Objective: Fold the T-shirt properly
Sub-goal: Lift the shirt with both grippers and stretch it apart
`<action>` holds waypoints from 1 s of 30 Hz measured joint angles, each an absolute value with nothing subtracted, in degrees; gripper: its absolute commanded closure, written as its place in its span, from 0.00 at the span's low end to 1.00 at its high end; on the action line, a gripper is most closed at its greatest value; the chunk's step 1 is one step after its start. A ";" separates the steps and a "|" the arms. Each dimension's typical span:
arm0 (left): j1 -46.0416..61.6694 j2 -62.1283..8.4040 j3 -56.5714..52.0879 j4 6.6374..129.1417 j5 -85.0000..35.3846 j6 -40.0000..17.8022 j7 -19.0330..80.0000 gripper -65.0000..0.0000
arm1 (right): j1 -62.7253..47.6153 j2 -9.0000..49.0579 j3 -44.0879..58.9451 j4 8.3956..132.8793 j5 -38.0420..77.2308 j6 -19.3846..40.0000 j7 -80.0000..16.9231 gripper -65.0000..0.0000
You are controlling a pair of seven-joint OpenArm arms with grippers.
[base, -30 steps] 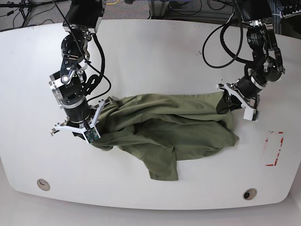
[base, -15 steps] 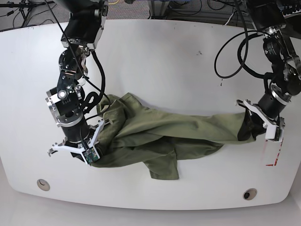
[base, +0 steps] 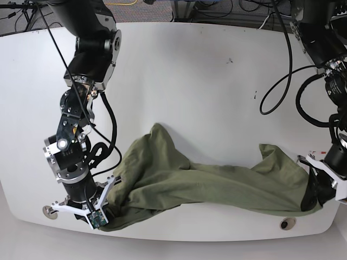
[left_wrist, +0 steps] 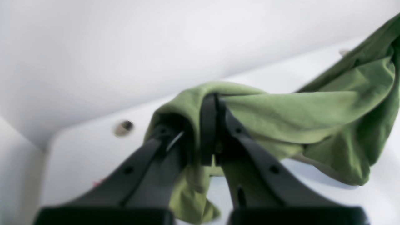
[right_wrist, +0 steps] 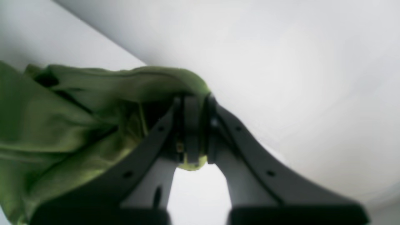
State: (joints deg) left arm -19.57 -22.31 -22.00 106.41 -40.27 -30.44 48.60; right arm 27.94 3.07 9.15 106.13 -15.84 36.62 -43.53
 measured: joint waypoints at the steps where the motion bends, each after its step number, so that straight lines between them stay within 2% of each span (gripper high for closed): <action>1: -21.12 -22.44 -22.11 105.91 -40.27 -30.46 48.51 1.00 | 29.08 3.33 9.15 105.30 -15.86 36.60 -43.62 1.00; 22: -48.21 -26.39 -21.69 100.33 -39.94 -30.00 52.14 1.00 | 53.60 7.40 8.80 90.48 -15.46 37.12 -43.31 1.00; 30: -51.11 -27.59 -21.78 100.40 -39.81 -29.63 52.53 1.00 | 57.28 9.50 8.86 90.45 -14.90 37.06 -44.91 1.00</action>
